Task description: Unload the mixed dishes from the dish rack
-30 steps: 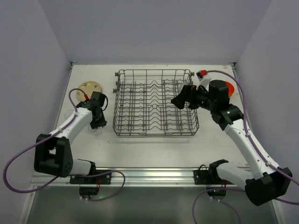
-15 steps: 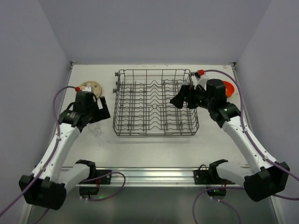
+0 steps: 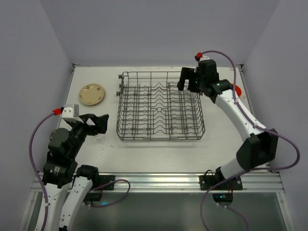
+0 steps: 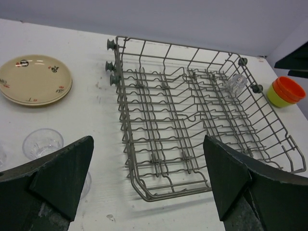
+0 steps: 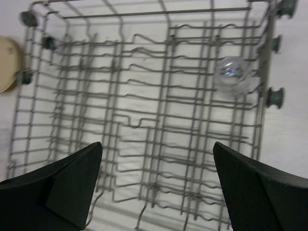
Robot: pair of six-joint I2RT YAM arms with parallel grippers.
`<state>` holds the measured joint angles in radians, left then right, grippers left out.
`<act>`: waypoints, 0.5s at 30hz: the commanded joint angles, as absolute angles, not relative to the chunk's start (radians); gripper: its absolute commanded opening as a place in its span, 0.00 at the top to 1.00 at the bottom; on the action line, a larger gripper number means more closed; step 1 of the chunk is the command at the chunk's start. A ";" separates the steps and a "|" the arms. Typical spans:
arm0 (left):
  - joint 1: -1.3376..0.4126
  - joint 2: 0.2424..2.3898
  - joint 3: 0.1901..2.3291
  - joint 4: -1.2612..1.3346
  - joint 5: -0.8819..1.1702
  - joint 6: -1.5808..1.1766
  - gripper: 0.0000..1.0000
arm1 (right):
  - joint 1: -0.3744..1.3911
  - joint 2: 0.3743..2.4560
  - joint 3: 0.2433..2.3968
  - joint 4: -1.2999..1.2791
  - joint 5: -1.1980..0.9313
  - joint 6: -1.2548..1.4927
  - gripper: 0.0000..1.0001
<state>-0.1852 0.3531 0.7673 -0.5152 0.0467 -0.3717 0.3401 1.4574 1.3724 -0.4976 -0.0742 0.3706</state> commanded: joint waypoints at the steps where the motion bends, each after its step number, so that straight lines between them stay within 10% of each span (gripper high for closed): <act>1: -0.179 0.327 0.749 -0.425 0.081 -0.318 0.00 | 0.339 1.593 1.512 -0.632 0.260 0.296 0.01; 15: -0.190 0.331 0.723 -0.402 0.106 -0.322 0.00 | 0.334 2.057 1.973 -0.807 0.347 0.187 0.11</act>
<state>-0.1856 0.3347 0.7330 -0.4568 0.0799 -0.3473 0.3378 2.0487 1.9118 -0.7490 0.3023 0.2165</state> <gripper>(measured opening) 0.997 0.897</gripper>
